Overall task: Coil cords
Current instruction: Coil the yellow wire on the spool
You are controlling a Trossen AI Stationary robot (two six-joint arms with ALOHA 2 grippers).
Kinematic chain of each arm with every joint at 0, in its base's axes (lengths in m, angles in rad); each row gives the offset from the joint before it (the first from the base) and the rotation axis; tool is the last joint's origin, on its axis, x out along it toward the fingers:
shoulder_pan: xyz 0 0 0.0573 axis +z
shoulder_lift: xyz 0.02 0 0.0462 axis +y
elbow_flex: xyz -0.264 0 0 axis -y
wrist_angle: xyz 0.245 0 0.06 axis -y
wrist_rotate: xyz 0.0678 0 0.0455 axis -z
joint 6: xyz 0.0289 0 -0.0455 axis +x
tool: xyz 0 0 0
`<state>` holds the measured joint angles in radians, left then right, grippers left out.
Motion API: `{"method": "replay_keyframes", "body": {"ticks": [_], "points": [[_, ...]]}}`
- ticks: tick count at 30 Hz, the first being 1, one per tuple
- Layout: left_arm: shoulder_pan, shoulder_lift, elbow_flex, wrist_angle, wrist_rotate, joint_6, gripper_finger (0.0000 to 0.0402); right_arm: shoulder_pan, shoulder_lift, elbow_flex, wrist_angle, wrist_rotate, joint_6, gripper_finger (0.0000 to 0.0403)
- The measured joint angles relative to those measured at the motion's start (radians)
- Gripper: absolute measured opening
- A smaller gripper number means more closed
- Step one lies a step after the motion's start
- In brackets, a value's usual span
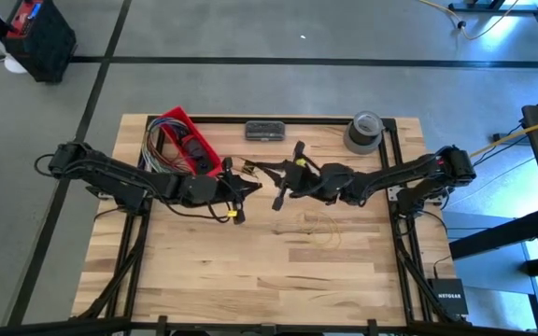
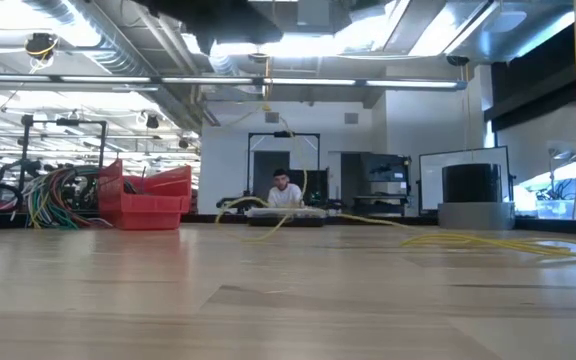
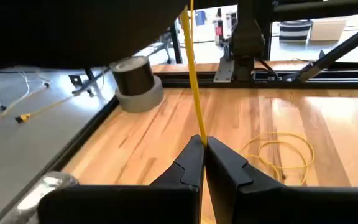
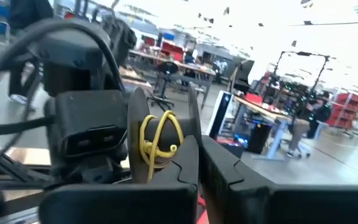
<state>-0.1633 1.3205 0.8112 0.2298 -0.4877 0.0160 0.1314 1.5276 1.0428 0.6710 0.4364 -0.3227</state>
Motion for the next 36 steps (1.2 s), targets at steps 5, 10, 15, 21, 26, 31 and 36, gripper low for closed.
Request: {"method": "replay_keyframes", "body": {"ticks": [5, 10, 15, 21, 26, 31, 36], "points": [[0.001, -0.003, 0.003, 0.013, 0.001, 0.015, 0.0005, 0.0, -0.081, -0.001, -0.023, -0.03, -0.004, 0.0005], [0.001, -0.001, 0.003, 0.016, 0.004, 0.018, 0.0005, 0.0, -0.154, 0.038, -0.108, -0.038, -0.025, 0.0005], [0.001, 0.0, 0.001, 0.014, 0.005, 0.021, 0.0005, 0.0, -0.203, 0.095, -0.167, -0.038, -0.029, 0.0005], [0.001, 0.001, -0.001, 0.006, 0.005, 0.021, 0.0005, 0.0, -0.227, 0.179, -0.239, -0.038, -0.052, 0.0005], [0.001, 0.002, -0.002, -0.001, 0.005, 0.022, 0.0005, 0.0, -0.229, 0.252, -0.313, -0.038, -0.054, 0.0005], [0.002, 0.002, -0.003, -0.025, 0.005, 0.022, 0.0005, 0.0, -0.229, 0.321, -0.37, -0.038, -0.075, 0.0005], [0.016, 0.004, -0.004, -0.049, 0.005, 0.017, 0.0005, 0.0, -0.229, 0.396, -0.412, -0.038, -0.079, 0.0005]]}}
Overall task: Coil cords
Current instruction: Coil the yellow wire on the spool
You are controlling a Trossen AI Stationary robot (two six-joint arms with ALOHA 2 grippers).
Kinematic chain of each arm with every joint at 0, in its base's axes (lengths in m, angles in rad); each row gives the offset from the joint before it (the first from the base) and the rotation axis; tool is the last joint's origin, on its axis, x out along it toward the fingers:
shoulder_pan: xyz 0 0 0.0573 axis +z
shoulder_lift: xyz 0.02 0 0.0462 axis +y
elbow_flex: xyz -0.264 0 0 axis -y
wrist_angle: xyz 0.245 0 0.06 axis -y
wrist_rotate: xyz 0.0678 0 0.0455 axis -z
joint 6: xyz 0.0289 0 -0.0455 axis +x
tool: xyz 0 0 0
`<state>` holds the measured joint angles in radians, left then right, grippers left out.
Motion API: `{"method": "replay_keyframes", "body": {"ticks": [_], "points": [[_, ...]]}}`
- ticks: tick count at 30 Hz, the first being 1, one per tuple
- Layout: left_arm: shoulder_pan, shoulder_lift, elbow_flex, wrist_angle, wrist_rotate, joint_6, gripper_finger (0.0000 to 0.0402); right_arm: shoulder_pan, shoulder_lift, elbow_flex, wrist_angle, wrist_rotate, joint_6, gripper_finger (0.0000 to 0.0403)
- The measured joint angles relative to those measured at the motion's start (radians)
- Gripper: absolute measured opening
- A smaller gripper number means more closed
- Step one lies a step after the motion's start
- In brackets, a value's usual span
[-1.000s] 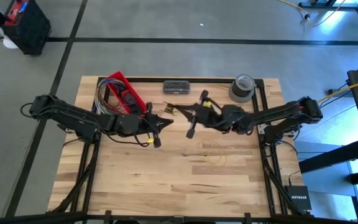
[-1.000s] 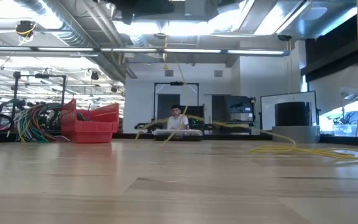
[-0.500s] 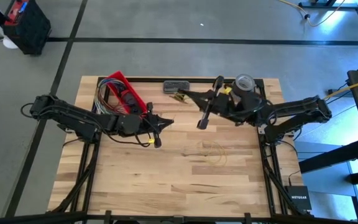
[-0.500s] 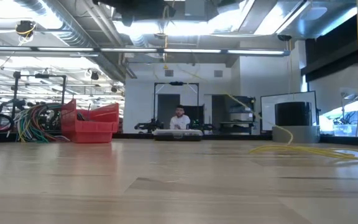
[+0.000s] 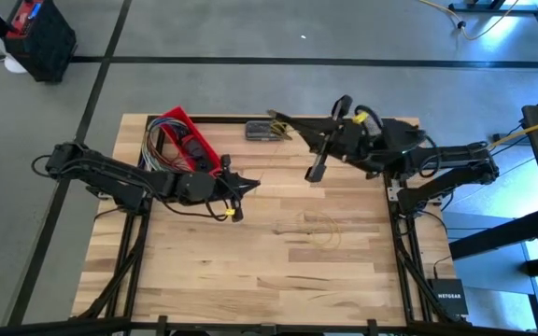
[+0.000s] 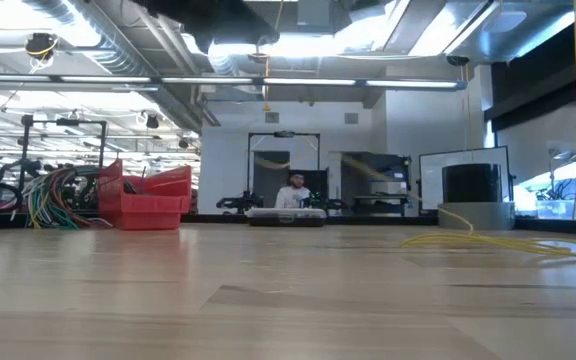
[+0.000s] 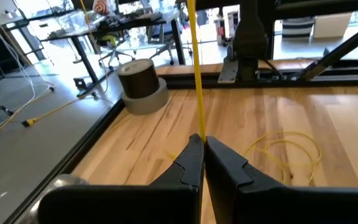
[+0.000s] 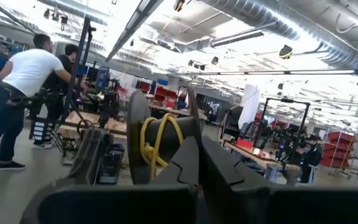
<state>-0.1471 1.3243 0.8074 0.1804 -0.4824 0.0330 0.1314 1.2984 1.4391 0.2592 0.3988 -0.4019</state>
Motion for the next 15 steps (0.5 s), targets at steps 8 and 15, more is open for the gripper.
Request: {"method": "replay_keyframes", "body": {"ticks": [8, 15], "points": [[0.022, 0.0, 0.0, -0.061, 0.0, -0.009, 0.0005, 0.0, -0.002, 0.092, -0.069, 0.0, 0.0, 0.0005], [0.024, 0.0, 0.0, -0.141, 0.0, 0.0, 0.0005, 0.0, -0.002, 0.143, -0.119, 0.0, -0.001, 0.0005]]}}
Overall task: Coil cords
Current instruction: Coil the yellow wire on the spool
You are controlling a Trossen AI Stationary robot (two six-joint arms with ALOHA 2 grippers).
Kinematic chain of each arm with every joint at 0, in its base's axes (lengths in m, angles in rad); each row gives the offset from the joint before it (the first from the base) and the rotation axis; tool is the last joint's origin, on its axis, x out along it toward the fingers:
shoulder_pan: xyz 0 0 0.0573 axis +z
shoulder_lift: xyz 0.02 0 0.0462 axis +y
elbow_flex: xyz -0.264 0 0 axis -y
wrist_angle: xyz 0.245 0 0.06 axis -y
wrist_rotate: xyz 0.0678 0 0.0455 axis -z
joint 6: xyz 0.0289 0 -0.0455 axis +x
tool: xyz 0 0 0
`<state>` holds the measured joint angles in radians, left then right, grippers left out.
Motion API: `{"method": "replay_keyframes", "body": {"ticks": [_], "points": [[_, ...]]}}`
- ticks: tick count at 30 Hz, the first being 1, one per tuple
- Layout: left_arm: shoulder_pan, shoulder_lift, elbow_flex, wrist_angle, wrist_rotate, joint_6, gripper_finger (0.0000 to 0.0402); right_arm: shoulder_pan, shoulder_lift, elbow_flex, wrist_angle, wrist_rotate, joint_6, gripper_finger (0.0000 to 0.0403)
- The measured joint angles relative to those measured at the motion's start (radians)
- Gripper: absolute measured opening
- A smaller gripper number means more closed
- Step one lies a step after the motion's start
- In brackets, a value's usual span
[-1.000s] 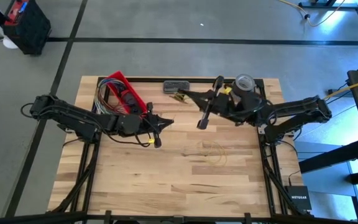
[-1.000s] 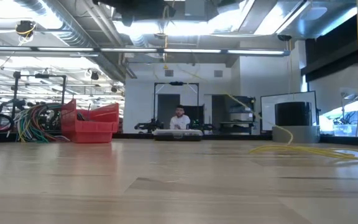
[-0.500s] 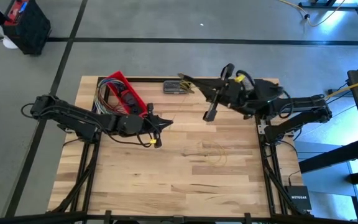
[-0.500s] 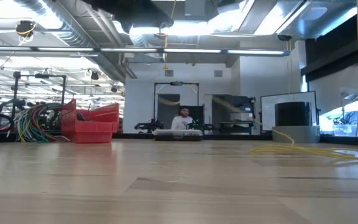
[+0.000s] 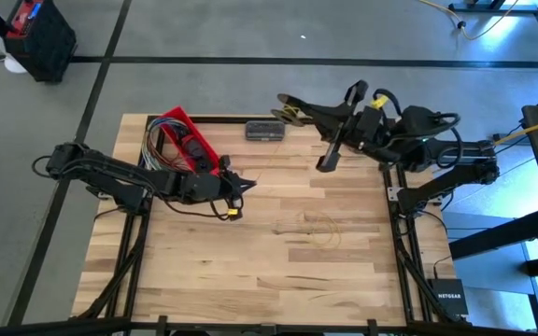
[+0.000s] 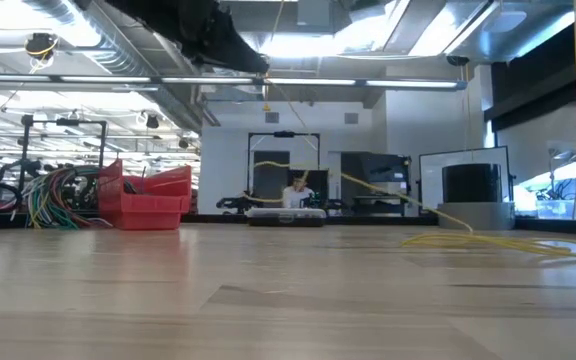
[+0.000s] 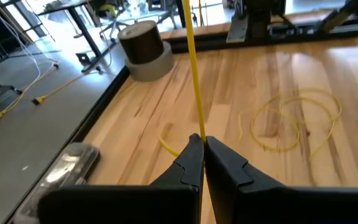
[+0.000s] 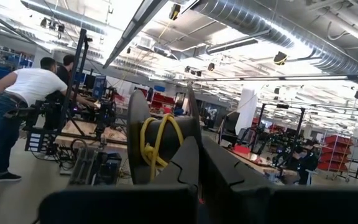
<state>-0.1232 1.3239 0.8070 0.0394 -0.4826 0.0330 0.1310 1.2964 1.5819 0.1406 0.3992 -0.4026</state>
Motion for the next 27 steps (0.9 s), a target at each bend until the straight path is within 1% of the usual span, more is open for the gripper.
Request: {"method": "replay_keyframes", "body": {"ticks": [7, 14, 18, 21, 24, 27], "points": [[0.0, 0.0, 0.0, -0.094, -0.001, 0.005, 0.0005, 0.0, 0.0, 0.002, -0.037, 0.0, 0.0, 0.0005], [0.0, 0.002, -0.002, -0.111, 0.001, -0.004, 0.0005, -0.001, -0.003, 0.004, -0.104, 0.005, 0.006, 0.0005], [0.0, 0.002, -0.003, -0.12, 0.002, -0.035, 0.0008, -0.001, -0.004, 0.005, -0.146, 0.008, 0.012, 0.0005], [0.0, 0.002, -0.004, -0.153, 0.005, -0.062, 0.003, -0.001, -0.006, 0.008, -0.145, 0.008, 0.014, 0.0005], [0.0, 0.004, -0.005, -0.169, 0.005, -0.087, 0.0065, 0.0, -0.012, 0.01, -0.146, 0.009, 0.014, 0.0005], [0.0, -0.005, -0.005, -0.171, 0.005, -0.079, 0.0099, 0.0, -0.008, 0.008, -0.171, 0.01, 0.014, 0.0005]]}}
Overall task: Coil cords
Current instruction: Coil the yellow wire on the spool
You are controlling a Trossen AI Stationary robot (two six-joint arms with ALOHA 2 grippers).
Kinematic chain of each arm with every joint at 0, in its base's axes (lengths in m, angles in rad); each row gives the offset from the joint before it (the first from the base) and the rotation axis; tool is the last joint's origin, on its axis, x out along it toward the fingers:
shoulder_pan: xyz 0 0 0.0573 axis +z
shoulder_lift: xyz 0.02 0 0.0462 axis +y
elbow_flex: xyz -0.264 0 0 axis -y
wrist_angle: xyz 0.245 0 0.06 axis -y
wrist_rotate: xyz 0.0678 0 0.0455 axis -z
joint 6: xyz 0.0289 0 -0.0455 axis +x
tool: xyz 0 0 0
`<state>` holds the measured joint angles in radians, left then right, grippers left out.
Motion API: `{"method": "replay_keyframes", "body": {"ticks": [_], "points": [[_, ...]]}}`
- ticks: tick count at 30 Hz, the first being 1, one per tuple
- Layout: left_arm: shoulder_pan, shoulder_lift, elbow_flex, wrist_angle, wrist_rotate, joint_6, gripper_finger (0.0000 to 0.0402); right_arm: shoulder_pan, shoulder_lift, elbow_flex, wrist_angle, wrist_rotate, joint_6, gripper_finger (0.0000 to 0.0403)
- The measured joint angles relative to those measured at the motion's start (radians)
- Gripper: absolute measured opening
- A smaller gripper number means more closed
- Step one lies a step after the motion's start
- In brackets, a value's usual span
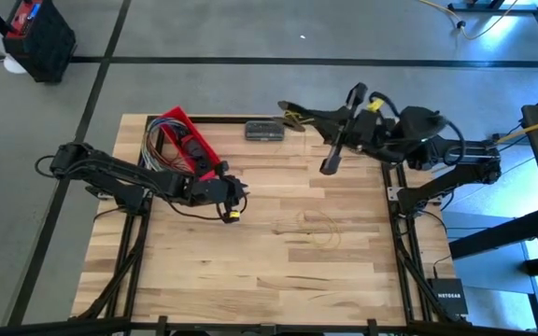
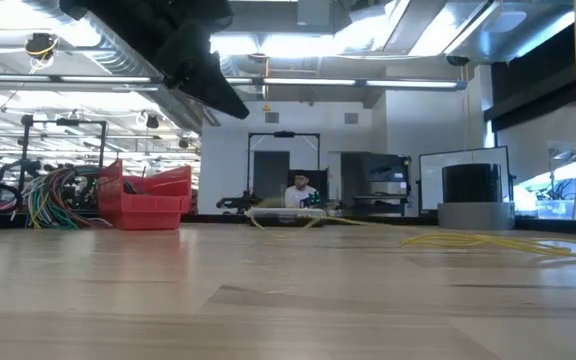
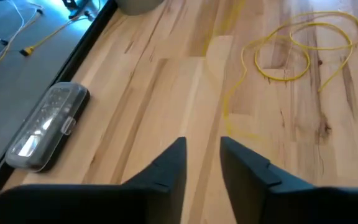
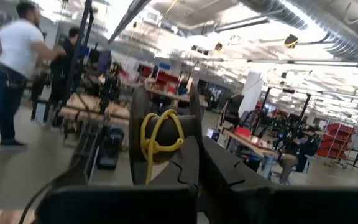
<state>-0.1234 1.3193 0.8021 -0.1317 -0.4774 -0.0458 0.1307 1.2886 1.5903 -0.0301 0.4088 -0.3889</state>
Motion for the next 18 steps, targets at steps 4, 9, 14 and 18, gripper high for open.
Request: {"method": "replay_keyframes", "body": {"ticks": [4, 9, 14, 18], "points": [[-0.009, -0.055, 0.002, -0.002, -0.003, 0.003, 0.0124, 0.0, 0.001, -0.001, -0.066, 0.001, 0.02, 0.0005], [-0.042, -0.15, 0.003, 0.016, -0.004, 0.007, 0.0129, 0.0, 0.008, -0.009, -0.18, 0.004, 0.054, 0.0005], [-0.084, -0.182, 0.004, 0.112, -0.005, 0.072, 0.0129, 0.0, 0.012, -0.137, -0.111, 0.034, 0.055, 0.0005], [-0.115, -0.14, 0.004, 0.212, -0.004, 0.146, 0.0129, 0.0, 0.014, -0.307, 0.098, -0.012, 0.046, 0.0005]]}}
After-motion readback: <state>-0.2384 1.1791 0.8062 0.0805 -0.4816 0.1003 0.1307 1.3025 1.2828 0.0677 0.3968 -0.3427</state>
